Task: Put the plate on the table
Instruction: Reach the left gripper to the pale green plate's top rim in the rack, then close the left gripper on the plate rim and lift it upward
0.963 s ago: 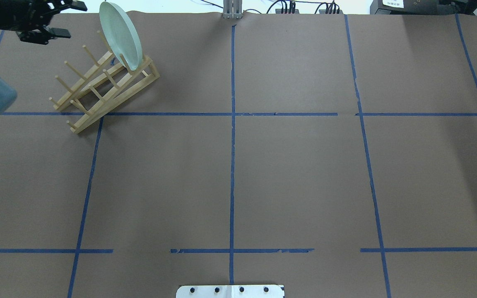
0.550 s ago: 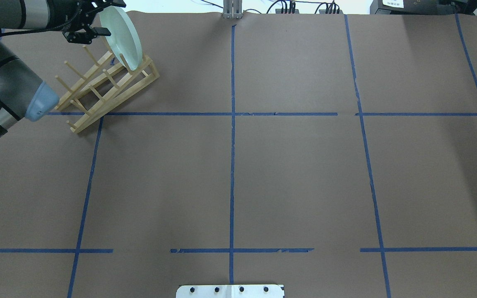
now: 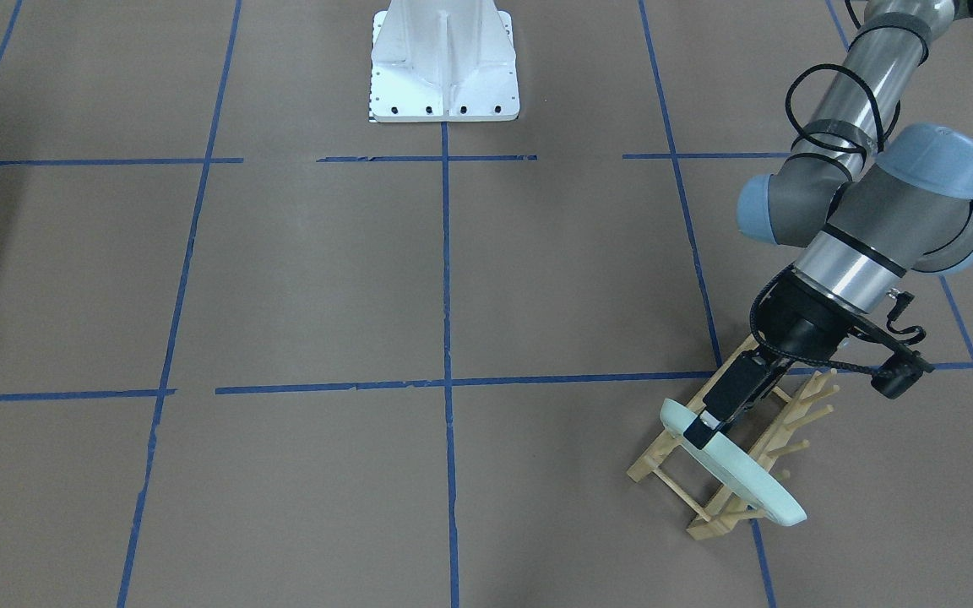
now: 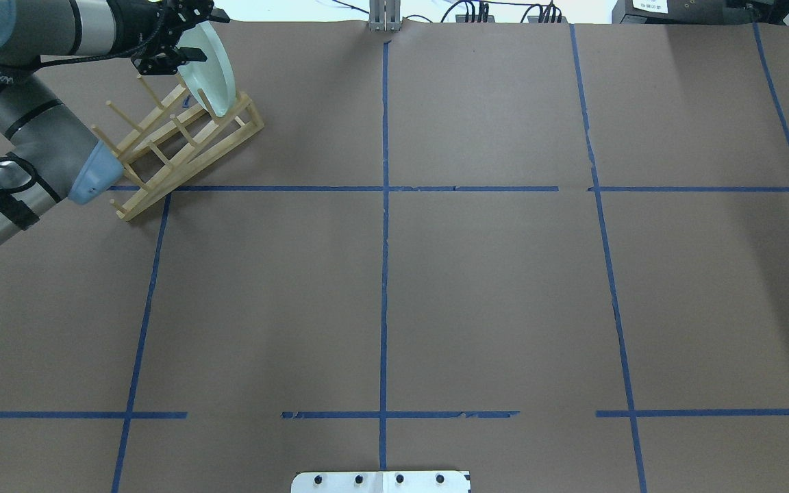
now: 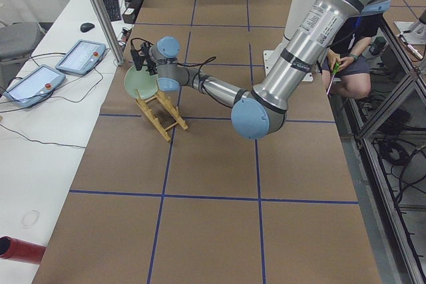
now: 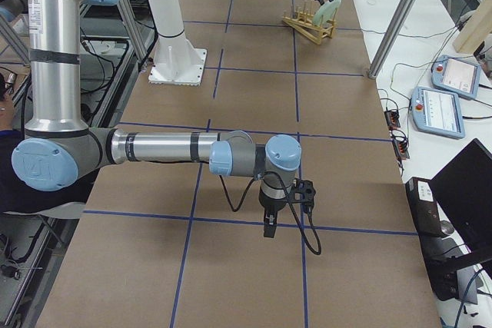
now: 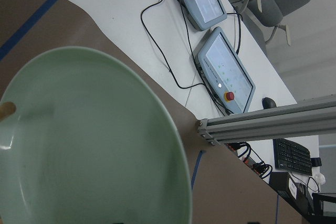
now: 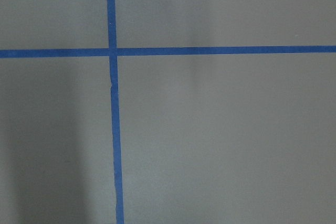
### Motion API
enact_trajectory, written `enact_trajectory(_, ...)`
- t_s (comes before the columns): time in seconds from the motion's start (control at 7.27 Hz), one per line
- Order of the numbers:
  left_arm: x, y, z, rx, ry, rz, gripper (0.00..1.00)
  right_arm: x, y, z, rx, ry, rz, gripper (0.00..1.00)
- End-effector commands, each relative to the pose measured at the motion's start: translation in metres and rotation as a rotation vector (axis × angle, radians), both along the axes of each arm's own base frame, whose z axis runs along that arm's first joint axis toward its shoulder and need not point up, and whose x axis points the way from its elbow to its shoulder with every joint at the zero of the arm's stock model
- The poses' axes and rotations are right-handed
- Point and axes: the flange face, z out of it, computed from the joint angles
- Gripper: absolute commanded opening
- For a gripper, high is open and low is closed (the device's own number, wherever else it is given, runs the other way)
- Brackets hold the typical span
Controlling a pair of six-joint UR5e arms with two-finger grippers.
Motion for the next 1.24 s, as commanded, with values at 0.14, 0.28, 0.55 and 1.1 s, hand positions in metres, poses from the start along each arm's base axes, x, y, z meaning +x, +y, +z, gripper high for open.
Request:
enact_trajectory(0.14,0.001,-0.001,0.002,-0.002,-0.004,0.0,0.16,0.0,0.0,0.0,0.0,0.0,0.001,1.0)
enact_trajectory(0.28,0.0,-0.002,0.001,0.014,-0.014,0.001,0.09,-0.001,0.0,0.0,0.0,0.0,-0.001,1.0)
enact_trajectory(0.55,-0.004,-0.003,0.0,0.024,-0.017,-0.001,0.0,-0.001,0.0,0.0,0.001,0.0,-0.002,1.0)
enact_trajectory(1.1,-0.08,-0.014,-0.022,0.084,0.034,-0.014,0.0,-0.001,0.0,0.0,0.001,0.0,-0.002,1.0)
